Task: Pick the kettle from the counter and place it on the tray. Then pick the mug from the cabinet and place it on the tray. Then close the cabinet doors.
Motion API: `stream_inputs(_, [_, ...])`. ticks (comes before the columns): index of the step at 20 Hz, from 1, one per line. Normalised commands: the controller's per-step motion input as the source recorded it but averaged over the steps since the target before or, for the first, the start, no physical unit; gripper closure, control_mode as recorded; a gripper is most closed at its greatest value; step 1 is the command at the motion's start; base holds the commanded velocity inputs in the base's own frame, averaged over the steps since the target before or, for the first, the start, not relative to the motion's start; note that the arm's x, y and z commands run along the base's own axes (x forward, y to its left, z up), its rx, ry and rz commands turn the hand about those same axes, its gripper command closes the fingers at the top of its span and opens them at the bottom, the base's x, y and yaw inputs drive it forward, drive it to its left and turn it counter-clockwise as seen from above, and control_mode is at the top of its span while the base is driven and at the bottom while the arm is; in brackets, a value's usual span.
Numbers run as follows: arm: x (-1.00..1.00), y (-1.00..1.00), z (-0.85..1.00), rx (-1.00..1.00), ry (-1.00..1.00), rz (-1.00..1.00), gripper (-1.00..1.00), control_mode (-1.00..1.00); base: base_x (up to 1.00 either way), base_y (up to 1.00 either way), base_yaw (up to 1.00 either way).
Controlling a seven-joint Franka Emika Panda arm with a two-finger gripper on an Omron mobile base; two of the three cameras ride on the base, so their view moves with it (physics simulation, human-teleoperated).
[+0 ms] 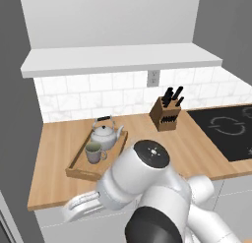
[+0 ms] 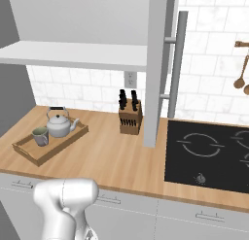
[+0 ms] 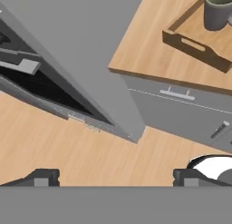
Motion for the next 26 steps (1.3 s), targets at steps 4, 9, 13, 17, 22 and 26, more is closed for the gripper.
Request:
stream_inputs(4, [-0.25, 0.35, 0.08, -0.06, 0.0, -0.03, -1.0, -1.0, 0.0, 0.0, 0.0])
stream_inputs(9, [-0.17, 0.31, 0.09, -0.05, 0.0, -0.03, -1.0, -1.0, 0.0, 0.0, 0.0])
stream_inputs(13, [-0.22, 0.15, 0.16, -0.01, -0.02, -0.01, -1.0, -1.0, 0.0, 0.0, 0.0])
stream_inputs(17, [-0.28, 0.17, 0.13, 0.0, -0.06, -0.01, 1.0, -1.0, 0.0, 0.0, 0.0])
stream_inputs(22, [-0.27, 0.13, 0.2, 0.0, -0.07, 0.0, 1.0, -1.0, 0.0, 0.0, 0.0])
stream_inputs(26, [-0.09, 0.11, 0.17, -0.03, -0.07, -0.03, 1.0, -1.0, 0.0, 0.0, 0.0])
